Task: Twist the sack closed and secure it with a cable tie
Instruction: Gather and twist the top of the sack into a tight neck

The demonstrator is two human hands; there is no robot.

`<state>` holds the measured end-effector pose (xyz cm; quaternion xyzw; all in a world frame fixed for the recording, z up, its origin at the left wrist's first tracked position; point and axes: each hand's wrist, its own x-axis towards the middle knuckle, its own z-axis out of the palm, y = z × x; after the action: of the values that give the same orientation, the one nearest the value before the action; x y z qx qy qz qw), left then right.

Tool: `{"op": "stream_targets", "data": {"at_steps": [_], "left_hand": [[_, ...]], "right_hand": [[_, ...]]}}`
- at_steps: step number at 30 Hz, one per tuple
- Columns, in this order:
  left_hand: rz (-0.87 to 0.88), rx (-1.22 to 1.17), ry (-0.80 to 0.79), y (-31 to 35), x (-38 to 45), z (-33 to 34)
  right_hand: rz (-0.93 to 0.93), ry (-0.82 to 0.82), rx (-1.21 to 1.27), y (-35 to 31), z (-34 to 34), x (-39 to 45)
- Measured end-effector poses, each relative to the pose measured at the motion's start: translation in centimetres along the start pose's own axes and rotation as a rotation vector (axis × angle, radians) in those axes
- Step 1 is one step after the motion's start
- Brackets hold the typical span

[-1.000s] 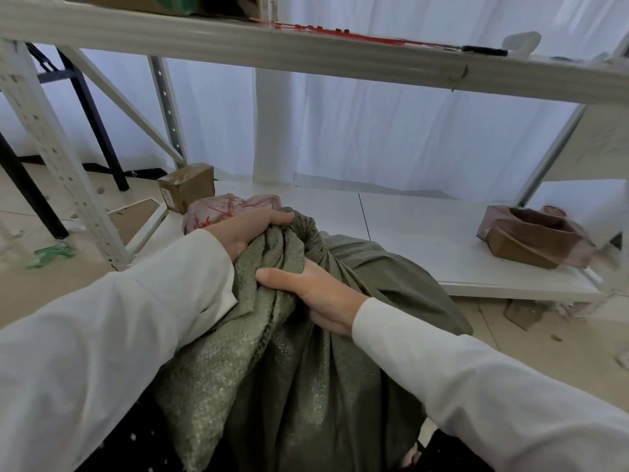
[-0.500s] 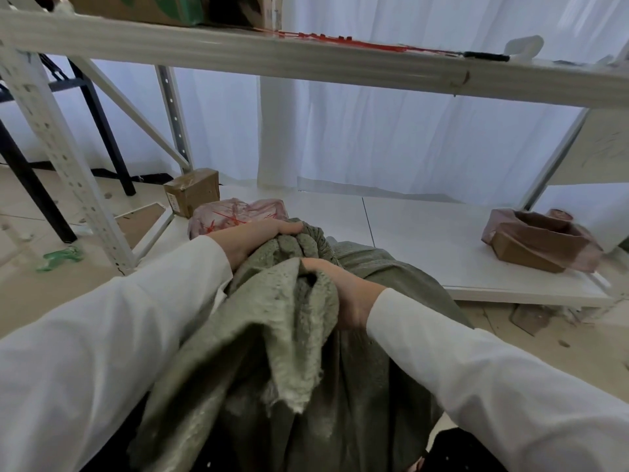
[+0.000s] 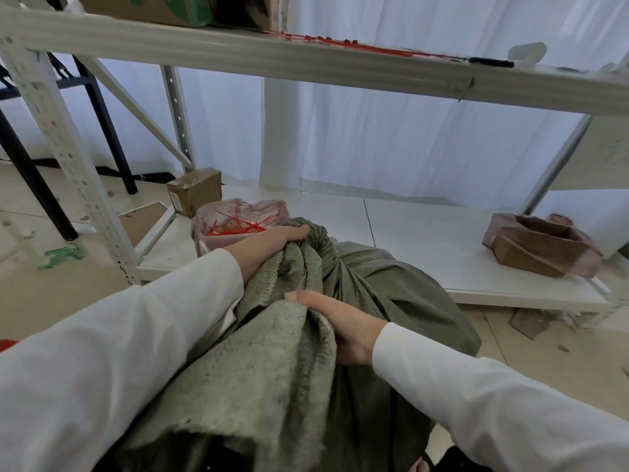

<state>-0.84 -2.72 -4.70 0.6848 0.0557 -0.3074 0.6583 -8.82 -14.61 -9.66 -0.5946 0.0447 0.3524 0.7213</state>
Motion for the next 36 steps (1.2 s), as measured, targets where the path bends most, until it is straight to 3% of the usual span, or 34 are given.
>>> {"op": "stream_targets", "data": {"at_steps": [3,5,8,14,17,21,25,28,30,31,36], "left_hand": [[0.004,-0.038,-0.002,-0.3,0.3,0.4],[0.0,-0.061,-0.007,-0.5,0.4,0.6],[-0.016,-0.076,-0.022,-1.0,0.0,1.0],[0.002,-0.004,0.048,-2.2,-0.5,1.4],[0.057,0.001,0.103,-2.8,-0.6,1.7],[0.189,0.015,0.211,-3.7,-0.4,2.1],[0.292,0.075,0.256,-4.5,-0.2,2.5],[0.375,0.132,0.309,-4.8,0.0,2.8],[0.421,0.168,0.326,-5.0,0.2,2.9],[0.443,0.19,0.333,-5.2,0.1,3.1],[0.551,0.324,0.421,-6.4,0.0,4.1]], "right_hand": [[0.039,-0.011,-0.166,-1.1,-0.5,-0.1],[0.069,0.071,-0.296,-2.0,-1.4,-0.8],[0.108,0.007,-0.481,-2.7,-2.2,-1.3],[0.013,0.041,-1.223,-2.6,-2.4,-0.2],[-0.033,0.033,-1.422,-1.5,-2.8,0.6],[-0.032,0.082,-1.361,-1.7,-2.9,-0.1],[0.104,-0.055,-1.207,-4.6,-4.3,-2.6],[-0.128,0.228,-1.149,-6.5,-5.9,-3.4],[-0.357,0.481,-0.933,-7.1,-6.8,-3.3],[-0.382,0.532,-0.804,-7.1,-7.0,-3.1],[-0.295,0.39,-0.639,-4.7,-5.2,0.2]]}}
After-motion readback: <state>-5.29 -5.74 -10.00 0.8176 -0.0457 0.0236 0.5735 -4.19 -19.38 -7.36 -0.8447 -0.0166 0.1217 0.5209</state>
